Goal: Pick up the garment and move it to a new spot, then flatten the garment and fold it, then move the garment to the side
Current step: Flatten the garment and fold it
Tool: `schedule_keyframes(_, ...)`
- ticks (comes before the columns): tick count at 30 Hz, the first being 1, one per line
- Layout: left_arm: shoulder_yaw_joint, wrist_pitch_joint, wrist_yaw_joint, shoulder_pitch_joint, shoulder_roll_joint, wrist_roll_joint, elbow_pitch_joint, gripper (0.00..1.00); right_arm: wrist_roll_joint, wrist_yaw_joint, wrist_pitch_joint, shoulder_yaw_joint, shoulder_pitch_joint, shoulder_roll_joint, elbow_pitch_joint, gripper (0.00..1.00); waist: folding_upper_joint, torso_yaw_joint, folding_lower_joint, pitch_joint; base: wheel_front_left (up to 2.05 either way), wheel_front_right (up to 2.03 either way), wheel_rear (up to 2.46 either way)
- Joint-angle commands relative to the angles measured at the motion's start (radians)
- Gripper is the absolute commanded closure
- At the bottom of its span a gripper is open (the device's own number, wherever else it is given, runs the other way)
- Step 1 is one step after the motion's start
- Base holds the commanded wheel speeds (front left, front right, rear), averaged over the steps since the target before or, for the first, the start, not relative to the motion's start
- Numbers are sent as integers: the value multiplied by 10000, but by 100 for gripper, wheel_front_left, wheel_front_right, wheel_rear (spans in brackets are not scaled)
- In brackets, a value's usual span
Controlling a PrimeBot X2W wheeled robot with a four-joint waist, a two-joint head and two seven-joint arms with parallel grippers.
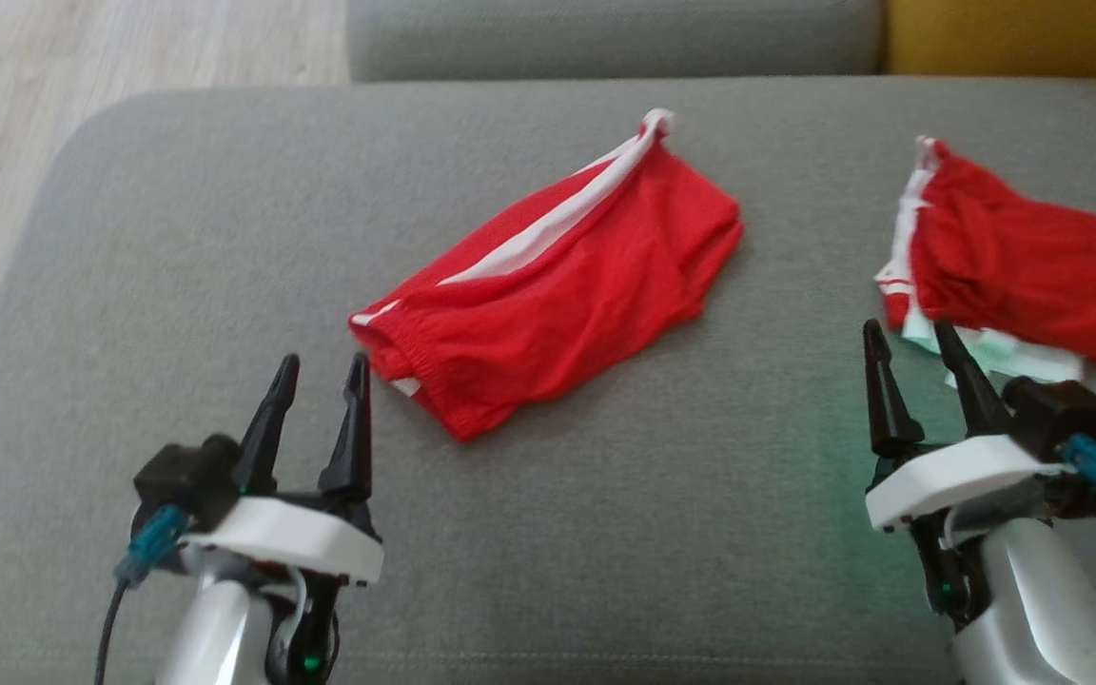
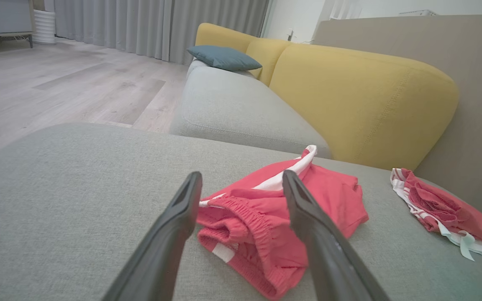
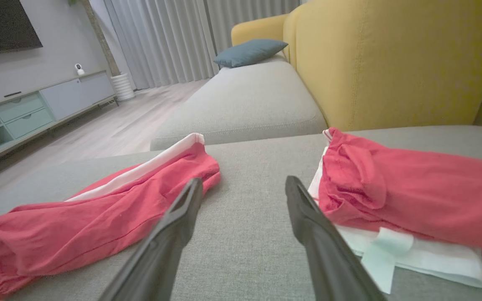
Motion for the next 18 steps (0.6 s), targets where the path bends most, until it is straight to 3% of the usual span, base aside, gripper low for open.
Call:
schedule_keyframes(1, 148, -80, -29, -579, 9, -74, -287, 0, 339, -9, 244, 83, -398, 154, -322, 0, -1, 400, 0, 389, 0, 0, 0)
schedule_keyframes(4, 26, -80, -12, -671, 8, -148, -242, 0, 989, -9, 707, 12, -585, 250, -270, 0, -1, 649, 0, 596, 0, 0, 0)
schedule_keyframes(10, -351, -80, 53, -895, 7, -276, -138, 0, 3709, -9, 2312, -404, -1360, 356, 247, 0, -1, 1460, 0, 1101, 0, 0, 0)
schedule_keyframes(14, -579, -80, 117, -1027, 6, -297, -123, 0, 5275, -9, 3123, -796, -2008, 361, 1087, 0, -1, 2017, 0, 1333, 0, 0, 0)
schedule_keyframes(18, -666, -80, 507, -1106, 6, -256, -159, 0, 6539, -9, 3573, -1497, -2889, 363, 2373, 0, -1, 2520, 0, 1523, 0, 0, 0)
